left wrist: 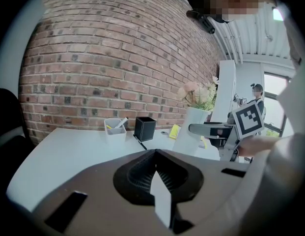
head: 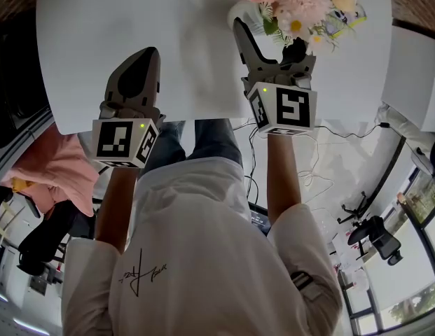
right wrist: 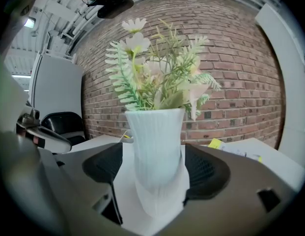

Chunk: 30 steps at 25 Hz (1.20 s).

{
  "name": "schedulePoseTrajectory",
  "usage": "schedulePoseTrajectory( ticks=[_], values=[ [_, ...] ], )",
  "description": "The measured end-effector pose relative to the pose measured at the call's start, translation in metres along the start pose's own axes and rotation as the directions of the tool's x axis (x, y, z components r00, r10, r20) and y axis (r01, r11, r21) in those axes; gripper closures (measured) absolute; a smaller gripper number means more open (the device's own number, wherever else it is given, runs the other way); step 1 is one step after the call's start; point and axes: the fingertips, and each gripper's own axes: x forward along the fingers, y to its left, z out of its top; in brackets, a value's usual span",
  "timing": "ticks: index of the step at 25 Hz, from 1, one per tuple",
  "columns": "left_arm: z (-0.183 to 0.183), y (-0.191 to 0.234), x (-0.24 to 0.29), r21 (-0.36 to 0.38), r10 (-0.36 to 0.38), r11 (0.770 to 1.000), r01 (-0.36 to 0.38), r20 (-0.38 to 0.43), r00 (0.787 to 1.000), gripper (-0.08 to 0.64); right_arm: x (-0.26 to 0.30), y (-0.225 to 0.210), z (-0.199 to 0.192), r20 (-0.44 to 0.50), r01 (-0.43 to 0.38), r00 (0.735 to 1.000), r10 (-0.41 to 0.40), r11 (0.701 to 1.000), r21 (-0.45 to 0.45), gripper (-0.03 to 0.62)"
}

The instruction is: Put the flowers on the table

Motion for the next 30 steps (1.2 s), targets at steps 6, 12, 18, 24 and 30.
schedulePoseTrajectory(
  ticks=[6,12,18,24,30],
  values=[
    [0.007,-0.003,-0.006,0.007,-0.015,1.0,0.015,0.018,1.0,0.555,-0.011,0.008,0.004,-0.008,-0.006,1.0,0.006,1.0,-0.02,0.199],
    [0.016,-0.011,-0.014,0.009,-0.034,0.999,0.033,0.033,0.999,0.555,-0.029,0.013,0.01,-0.018,-0.002,1.0,0.001,1.0,-0.013,0.199],
    [0.027,-0.019,-0.023,0.022,-0.062,0.998,0.061,0.052,0.997,0.555,-0.051,0.025,0.015,-0.024,-0.013,1.0,0.013,1.0,-0.022,0.202],
    [0.032,-0.017,-0.029,0.024,-0.086,0.996,0.085,0.058,0.995,0.555,-0.074,0.041,0.027,-0.008,-0.028,1.0,0.028,0.999,-0.047,0.308],
    [0.042,-0.022,-0.038,0.047,-0.129,0.991,0.126,0.071,0.989,0.555,-0.101,0.062,0.047,-0.002,-0.054,0.999,0.054,0.998,-0.033,0.399]
  ],
)
